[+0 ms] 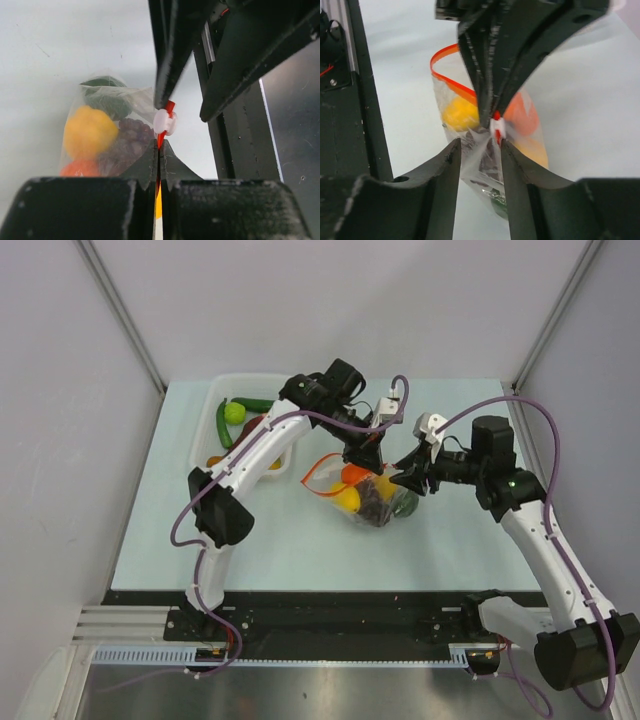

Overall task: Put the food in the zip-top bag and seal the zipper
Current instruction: Zip the zipper food storage bag at the center of the board.

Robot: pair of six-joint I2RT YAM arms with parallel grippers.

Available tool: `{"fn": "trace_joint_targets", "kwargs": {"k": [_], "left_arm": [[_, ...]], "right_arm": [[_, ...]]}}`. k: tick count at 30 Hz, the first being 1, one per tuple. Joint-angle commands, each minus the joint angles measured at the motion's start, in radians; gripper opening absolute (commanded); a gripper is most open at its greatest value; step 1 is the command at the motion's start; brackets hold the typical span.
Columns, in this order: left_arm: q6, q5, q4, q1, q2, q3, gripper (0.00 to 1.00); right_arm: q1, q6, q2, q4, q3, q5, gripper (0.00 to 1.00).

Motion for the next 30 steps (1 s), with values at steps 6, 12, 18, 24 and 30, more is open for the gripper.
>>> {"fn": "trace_joint_targets", "kwargs": {"k": [6, 12, 18, 24, 30], "left_arm": [[0.098, 0.093, 0.016, 0.003, -0.021, -0.038, 0.00], [0.098, 0.097, 0.028, 0.004, -0.019, -0.040, 0.00], [0.096, 0.103, 0.033, 0.004, -0.018, -0.042, 0.00], [0.096, 0.103, 0.033, 0.007, -0.018, -0.042, 0.00], [0.038, 0.120, 0.100, 0.042, -0.073, -0.094, 0.40]], "right_arm": [[0.037, -0.147, 0.007, -0.003, 0.001, -0.003, 0.22], [0.041, -0.196, 0.021, -0.021, 0.003, 0.002, 0.12], [0.054, -0.221, 0.038, -0.027, 0.001, 0.037, 0.15], [0.073, -0.241, 0.059, -0.038, 0.001, 0.072, 0.12], [0.074, -0.238, 0.055, -0.029, 0.000, 0.084, 0.00]]}}
